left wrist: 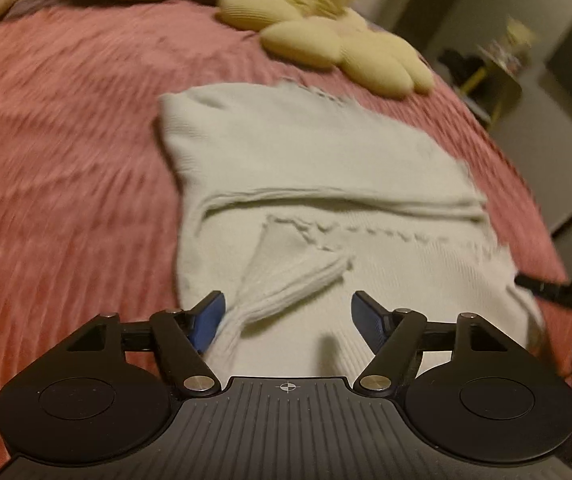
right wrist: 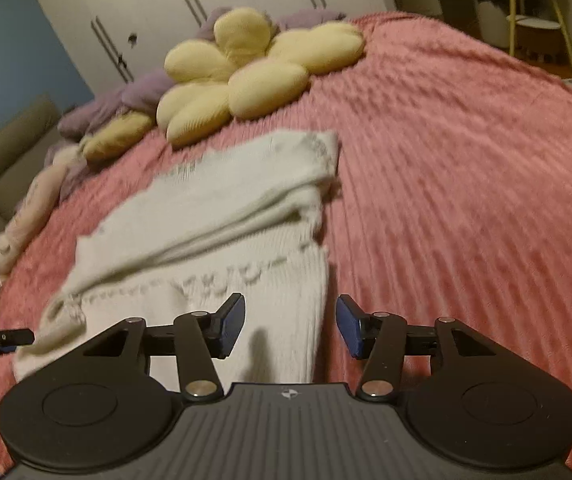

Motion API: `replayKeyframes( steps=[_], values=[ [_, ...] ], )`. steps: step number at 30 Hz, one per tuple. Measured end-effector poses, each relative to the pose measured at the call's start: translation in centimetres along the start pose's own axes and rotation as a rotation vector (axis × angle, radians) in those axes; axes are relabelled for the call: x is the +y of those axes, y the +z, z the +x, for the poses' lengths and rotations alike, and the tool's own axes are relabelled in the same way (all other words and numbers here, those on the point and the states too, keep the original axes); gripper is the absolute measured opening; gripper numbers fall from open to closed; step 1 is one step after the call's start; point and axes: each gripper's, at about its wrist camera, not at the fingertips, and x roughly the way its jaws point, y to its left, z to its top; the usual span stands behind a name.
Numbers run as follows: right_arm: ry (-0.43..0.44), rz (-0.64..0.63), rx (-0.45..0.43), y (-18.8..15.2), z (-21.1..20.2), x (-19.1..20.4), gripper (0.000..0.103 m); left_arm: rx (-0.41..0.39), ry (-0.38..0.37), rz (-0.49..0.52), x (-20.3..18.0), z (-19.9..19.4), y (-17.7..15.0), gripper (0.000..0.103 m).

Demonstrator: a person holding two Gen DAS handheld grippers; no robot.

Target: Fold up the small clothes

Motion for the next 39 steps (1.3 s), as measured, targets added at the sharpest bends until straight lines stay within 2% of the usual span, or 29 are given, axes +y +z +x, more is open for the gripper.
replayKeyframes(
  steps=[2, 3, 5, 7, 9, 10, 12, 14, 16, 18, 20, 22, 23, 24, 26, 28, 29, 32, 39],
  values=[
    [0.004, -0.015, 0.010, -0.2, 0.3, 0.3, 0.050, -0.003, 0.012, 0.060, -1.0, 0.3, -0.1, 0.071],
    [0.005, -0.030, 0.014, -0.2, 0.5, 0.6, 0.048, -0.007, 0.029, 0.090, -1.5, 0.4, 0.0, 0.066],
    [-0.004, -0.064, 0.014, -0.2, 0.8, 1.2, 0.037, -0.021, 0.058, 0.131, -2.1, 0.5, 0.0, 0.060],
    [-0.009, -0.099, 0.008, -0.2, 0.8, 1.8, 0.018, -0.015, 0.062, 0.144, -2.3, 0.7, 0.1, 0.051],
    [-0.021, -0.123, 0.008, -0.2, 0.9, 2.0, 0.012, -0.001, 0.067, 0.144, -2.2, 1.0, 0.2, 0.041],
    [-0.027, -0.125, 0.013, -0.2, 1.1, 2.0, 0.012, 0.004, 0.072, 0.146, -2.2, 1.2, 0.2, 0.040],
    [-0.051, -0.101, 0.028, 0.0, 1.4, 1.6, 0.013, 0.009, 0.086, 0.149, -2.0, 1.3, 0.3, 0.041],
    [-0.047, -0.075, 0.043, 0.2, 1.5, 1.1, 0.016, 0.015, 0.088, 0.145, -1.8, 1.5, 0.3, 0.046],
    [-0.028, -0.058, 0.048, 0.2, 1.5, 0.9, 0.021, 0.026, 0.077, 0.148, -1.9, 1.5, 0.3, 0.055],
    [-0.020, -0.047, 0.056, 0.3, 1.6, 0.7, 0.026, 0.025, 0.064, 0.158, -2.2, 1.4, 0.2, 0.072],
    [-0.015, -0.037, 0.060, 0.3, 1.6, 0.7, 0.033, 0.024, 0.060, 0.174, -2.4, 1.5, 0.1, 0.074],
    [-0.012, -0.038, 0.061, 0.3, 1.7, 0.8, 0.033, 0.050, 0.079, 0.185, -2.5, 2.2, 0.2, 0.070],
    [-0.017, -0.050, 0.068, 0.3, 1.9, 0.9, 0.033, 0.067, 0.091, 0.187, -2.5, 2.6, 0.2, 0.061],
    [-0.023, -0.062, 0.074, 0.2, 2.1, 1.1, 0.033, 0.085, 0.104, 0.188, -2.5, 3.0, 0.2, 0.048],
    [-0.035, -0.093, 0.079, 0.1, 2.3, 1.6, 0.031, 0.109, 0.122, 0.188, -2.3, 3.5, 0.3, 0.034],
    [-0.046, -0.126, 0.074, 0.1, 2.3, 2.0, 0.013, 0.099, 0.119, 0.181, -2.1, 3.4, 0.5, 0.018],
    [-0.047, -0.144, 0.068, 0.1, 2.2, 2.2, 0.012, 0.093, 0.119, 0.175, -2.0, 3.2, 0.6, 0.013],
    [-0.062, -0.192, 0.049, 0.1, 1.7, 2.7, 0.008, 0.040, 0.116, 0.143, -1.7, 2.0, 1.1, 0.012],
    [-0.060, -0.274, -0.076, 1.9, -0.5, 5.1, 0.007, -0.125, 0.099, 0.066, -1.3, -1.8, 4.5, 0.011]
  ],
)
